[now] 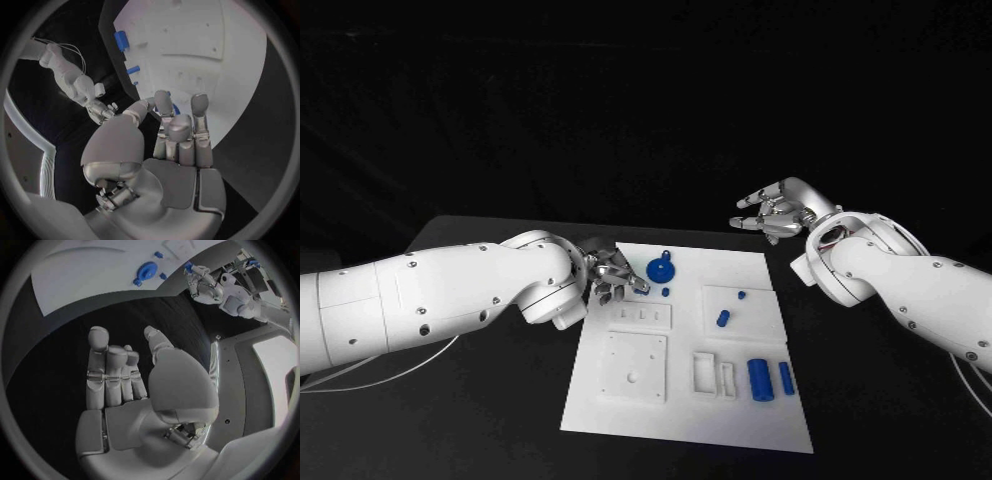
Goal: Assemble the parts on the task board
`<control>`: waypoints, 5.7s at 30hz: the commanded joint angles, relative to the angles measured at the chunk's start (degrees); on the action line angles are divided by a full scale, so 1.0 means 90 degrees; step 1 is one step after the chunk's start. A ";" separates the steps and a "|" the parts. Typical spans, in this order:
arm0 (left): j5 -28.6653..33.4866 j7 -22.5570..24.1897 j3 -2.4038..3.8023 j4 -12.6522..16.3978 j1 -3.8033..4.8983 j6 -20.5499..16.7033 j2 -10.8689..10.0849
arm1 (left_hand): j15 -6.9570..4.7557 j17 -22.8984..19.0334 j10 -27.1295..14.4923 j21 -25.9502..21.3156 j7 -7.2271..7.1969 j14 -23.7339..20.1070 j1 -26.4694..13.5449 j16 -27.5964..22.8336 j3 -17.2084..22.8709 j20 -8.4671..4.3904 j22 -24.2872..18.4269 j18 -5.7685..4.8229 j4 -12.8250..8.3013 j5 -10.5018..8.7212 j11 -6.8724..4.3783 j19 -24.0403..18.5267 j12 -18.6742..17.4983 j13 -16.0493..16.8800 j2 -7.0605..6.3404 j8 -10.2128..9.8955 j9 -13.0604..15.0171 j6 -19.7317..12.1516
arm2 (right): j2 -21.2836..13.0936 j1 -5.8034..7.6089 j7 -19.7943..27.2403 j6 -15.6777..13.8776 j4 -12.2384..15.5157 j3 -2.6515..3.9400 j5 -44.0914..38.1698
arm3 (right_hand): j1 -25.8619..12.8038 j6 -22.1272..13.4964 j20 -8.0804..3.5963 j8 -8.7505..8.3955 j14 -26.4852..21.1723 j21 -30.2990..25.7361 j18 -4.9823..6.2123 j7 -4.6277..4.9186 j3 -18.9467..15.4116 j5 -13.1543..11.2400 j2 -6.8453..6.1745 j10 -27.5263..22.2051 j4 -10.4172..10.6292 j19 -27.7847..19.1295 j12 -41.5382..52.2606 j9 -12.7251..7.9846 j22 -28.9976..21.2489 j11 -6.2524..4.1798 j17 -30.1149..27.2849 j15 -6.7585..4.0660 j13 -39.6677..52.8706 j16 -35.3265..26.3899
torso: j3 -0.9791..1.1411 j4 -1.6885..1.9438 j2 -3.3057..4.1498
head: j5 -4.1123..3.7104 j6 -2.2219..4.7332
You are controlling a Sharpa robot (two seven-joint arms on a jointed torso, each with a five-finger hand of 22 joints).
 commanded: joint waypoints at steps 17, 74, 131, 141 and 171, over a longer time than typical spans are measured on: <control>-0.0709 -0.0279 -0.0010 0.0000 -0.0363 -0.0268 0.0199 | 0.0000 0.0272 0.0287 -0.0385 -0.0550 0.0126 0.0022 0.0085 0.0439 0.0030 0.0483 -0.0055 -0.0397 0.0045 -0.0076 0.0179 0.0199 -0.0018 -0.0025 0.0009 0.1602 0.0952 | 0.0108 0.0021 0.0030 -0.0050 -0.0147 0.0038 0.0175 | -0.0031 0.0031 -0.0016 -0.0004 0.0006 -0.0077 0.0052 -0.0005 0.0030 0.0120 0.0046 -0.0044 -0.0072 0.0266 -0.0053 -0.0007 -0.0041 0.0002 -0.0026 -0.0030 -0.0034 -0.0070 | 0.0003 -0.0011 0.0012 | -0.0006 -0.0125; -0.1210 -0.0720 -0.0009 -0.0121 -0.0421 0.0550 0.0238 | 0.0016 0.0372 0.0286 -0.1108 -0.0575 0.0166 -0.0016 0.0140 0.0397 0.0052 0.1297 -0.0074 -0.0487 -0.0048 -0.0063 0.0483 0.0362 -0.0049 0.0078 0.0043 0.1654 0.1081 | 0.0161 0.0022 -0.0155 0.0151 -0.0225 0.0044 0.0300 | -0.0071 0.0038 -0.0021 -0.0003 0.0005 -0.0087 0.0050 -0.0003 0.0141 0.0371 0.0072 -0.0065 -0.0145 0.0261 -0.0058 -0.0008 -0.0075 -0.0004 -0.0024 -0.0034 -0.0067 -0.0090 | 0.0001 -0.0011 0.0008 | 0.0052 -0.0265; -0.1195 -0.0739 -0.0001 -0.0439 -0.0407 0.1204 0.0611 | 0.0047 0.0738 0.0277 -0.1219 -0.0649 0.0227 -0.0087 0.0328 0.0293 0.0151 0.1424 -0.0017 -0.0465 -0.0410 -0.0094 0.0560 0.0724 0.0182 0.0357 0.0143 0.2061 0.1244 | 0.0252 0.0012 -0.0175 0.0186 -0.0319 0.0044 0.0300 | -0.0128 0.0050 -0.0028 -0.0004 0.0009 -0.0085 0.0047 -0.0005 0.0270 0.0639 0.0047 -0.0066 -0.0246 0.0259 -0.0057 -0.0010 -0.0077 -0.0012 -0.0014 -0.0041 -0.0068 -0.0090 | 0.0016 -0.0014 0.0007 | 0.0077 -0.0291; -0.1021 -0.0770 0.0003 -0.0430 -0.0357 0.1428 0.0609 | 0.0054 0.0744 0.0274 -0.1212 -0.0650 0.0219 -0.0122 0.0328 0.0308 0.0174 0.1424 0.0002 -0.0514 -0.0357 -0.0092 0.0541 0.0753 0.0216 0.0381 0.0145 0.2081 0.1252 | 0.0257 0.0008 -0.0188 0.0211 -0.0339 0.0044 0.0300 | -0.0128 0.0049 -0.0028 -0.0006 0.0009 -0.0080 0.0046 -0.0004 0.0277 0.0643 0.0049 -0.0063 -0.0258 0.0260 -0.0052 -0.0011 -0.0076 -0.0012 -0.0013 -0.0041 -0.0065 -0.0090 | 0.0006 -0.0013 0.0003 | 0.0068 -0.0285; 0.0575 -0.1032 0.0317 -0.1170 0.0081 0.2893 0.0824 | 0.0062 0.0703 0.0274 -0.1232 -0.0631 0.0176 -0.0052 0.0292 0.0265 0.0183 0.1422 0.0003 -0.0511 -0.0531 -0.0082 0.0496 0.0696 0.0199 0.0420 0.0110 0.2106 0.1191 | 0.0308 -0.0063 -0.0123 0.0559 -0.0254 0.0042 0.0337 | -0.0163 0.0065 -0.0030 -0.0006 0.0005 -0.0070 0.0044 -0.0001 0.0413 0.0645 0.0098 -0.0068 -0.0458 0.0255 -0.0038 -0.0012 -0.0053 -0.0013 0.0008 -0.0043 -0.0042 -0.0079 | 0.0005 -0.0005 0.0000 | 0.0070 -0.0262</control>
